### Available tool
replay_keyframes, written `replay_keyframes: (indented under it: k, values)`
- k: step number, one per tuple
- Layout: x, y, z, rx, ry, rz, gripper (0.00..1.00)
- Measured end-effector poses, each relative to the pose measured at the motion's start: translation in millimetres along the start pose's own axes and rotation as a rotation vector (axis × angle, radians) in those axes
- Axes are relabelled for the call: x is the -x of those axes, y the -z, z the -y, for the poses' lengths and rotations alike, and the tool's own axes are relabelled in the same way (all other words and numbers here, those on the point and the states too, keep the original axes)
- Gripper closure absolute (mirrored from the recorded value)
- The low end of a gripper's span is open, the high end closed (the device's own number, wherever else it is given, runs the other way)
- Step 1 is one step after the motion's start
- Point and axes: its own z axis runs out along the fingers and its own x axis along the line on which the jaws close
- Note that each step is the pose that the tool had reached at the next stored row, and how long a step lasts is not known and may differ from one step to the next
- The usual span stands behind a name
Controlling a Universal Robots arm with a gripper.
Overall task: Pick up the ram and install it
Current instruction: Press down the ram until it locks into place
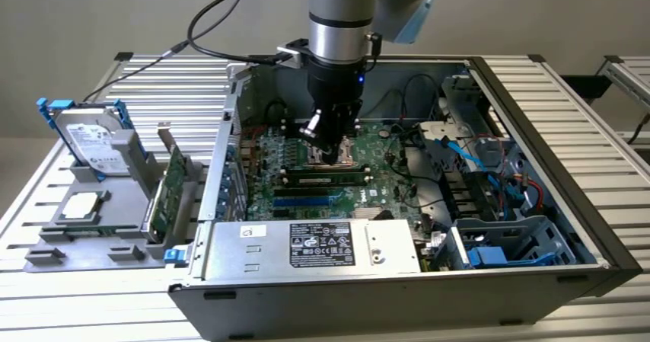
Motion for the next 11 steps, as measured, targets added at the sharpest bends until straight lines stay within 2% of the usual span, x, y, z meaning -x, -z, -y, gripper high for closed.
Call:
replay_keyframes:
  k: [3,11]
  values:
    - [0.1,-1.3,-0.1,0.0000,-0.040,0.0005,0.89]
    - [0.3,-3.8,-0.3,0.0128,-0.177,-0.0086,0.89]
